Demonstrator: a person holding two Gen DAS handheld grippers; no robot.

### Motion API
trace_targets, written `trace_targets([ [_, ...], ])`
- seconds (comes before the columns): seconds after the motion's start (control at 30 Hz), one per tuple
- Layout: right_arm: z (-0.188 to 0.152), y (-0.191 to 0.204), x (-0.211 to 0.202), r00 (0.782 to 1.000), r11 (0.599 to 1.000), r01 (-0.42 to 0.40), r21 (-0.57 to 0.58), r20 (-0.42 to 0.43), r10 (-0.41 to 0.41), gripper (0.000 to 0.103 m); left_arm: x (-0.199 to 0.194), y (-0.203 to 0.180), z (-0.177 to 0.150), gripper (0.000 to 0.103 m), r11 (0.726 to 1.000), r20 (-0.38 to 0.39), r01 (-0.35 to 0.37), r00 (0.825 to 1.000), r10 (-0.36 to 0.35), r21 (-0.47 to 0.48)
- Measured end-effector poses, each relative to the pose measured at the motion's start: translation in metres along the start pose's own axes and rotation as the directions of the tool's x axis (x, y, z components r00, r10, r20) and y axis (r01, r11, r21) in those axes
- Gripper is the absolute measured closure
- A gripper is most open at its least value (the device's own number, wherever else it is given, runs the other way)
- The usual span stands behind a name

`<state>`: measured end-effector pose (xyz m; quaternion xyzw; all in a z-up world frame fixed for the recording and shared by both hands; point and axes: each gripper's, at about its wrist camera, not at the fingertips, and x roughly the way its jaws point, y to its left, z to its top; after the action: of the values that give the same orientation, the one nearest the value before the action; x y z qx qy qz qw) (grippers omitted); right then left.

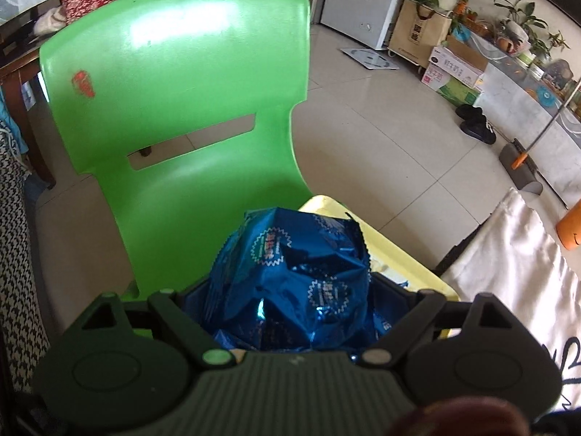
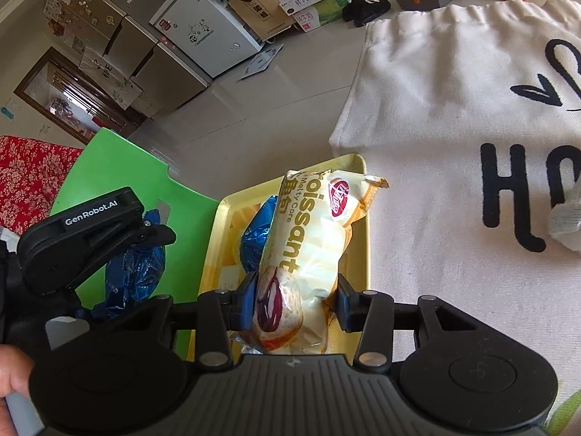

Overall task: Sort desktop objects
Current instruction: 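Lower the blue packet and croissant packet into the tray and open both grippers, then withdraw both grippers from the tray and move the left gripper to the last blue packet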

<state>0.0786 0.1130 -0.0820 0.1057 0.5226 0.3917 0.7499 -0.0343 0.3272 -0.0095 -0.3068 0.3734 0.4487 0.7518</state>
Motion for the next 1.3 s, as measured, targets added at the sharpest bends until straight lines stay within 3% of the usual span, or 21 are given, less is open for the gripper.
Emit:
trace_targets([
  [0.07, 0.000, 0.002, 0.004, 1.000, 1.000, -0.026, 0.012, -0.007, 0.026, 0.045, 0.000, 0.003, 0.000, 0.001, 0.999, -0.003, -0.029, 1.000, 0.029, -0.014],
  [0.17, 0.001, 0.006, -0.002, 0.999, 0.999, -0.046, 0.021, 0.020, 0.046, 0.028, -0.003, 0.006, 0.001, 0.001, 0.999, -0.002, -0.030, 1.000, 0.030, -0.026],
  [0.4, 0.013, -0.005, -0.029, 0.997, 0.999, -0.016, 0.046, 0.080, 0.012, 0.028, -0.008, 0.000, -0.002, 0.001, 1.000, -0.008, 0.003, 1.000, -0.003, -0.027],
  [0.53, 0.016, -0.012, -0.034, 0.997, 0.997, 0.036, 0.070, 0.065, -0.041, 0.028, -0.012, -0.010, -0.007, 0.001, 1.000, -0.011, 0.029, 1.000, -0.029, 0.007],
  [0.83, 0.020, -0.022, -0.052, 0.996, 0.995, 0.075, 0.062, 0.052, -0.078, 0.027, -0.025, -0.027, -0.020, 0.001, 0.996, -0.013, 0.082, 0.997, -0.081, 0.044],
  [1.3, 0.026, -0.070, -0.102, 0.981, 0.979, 0.169, 0.116, 0.075, -0.179, 0.023, -0.036, -0.067, -0.054, 0.001, 0.961, -0.061, 0.197, 0.980, -0.188, 0.197],
])
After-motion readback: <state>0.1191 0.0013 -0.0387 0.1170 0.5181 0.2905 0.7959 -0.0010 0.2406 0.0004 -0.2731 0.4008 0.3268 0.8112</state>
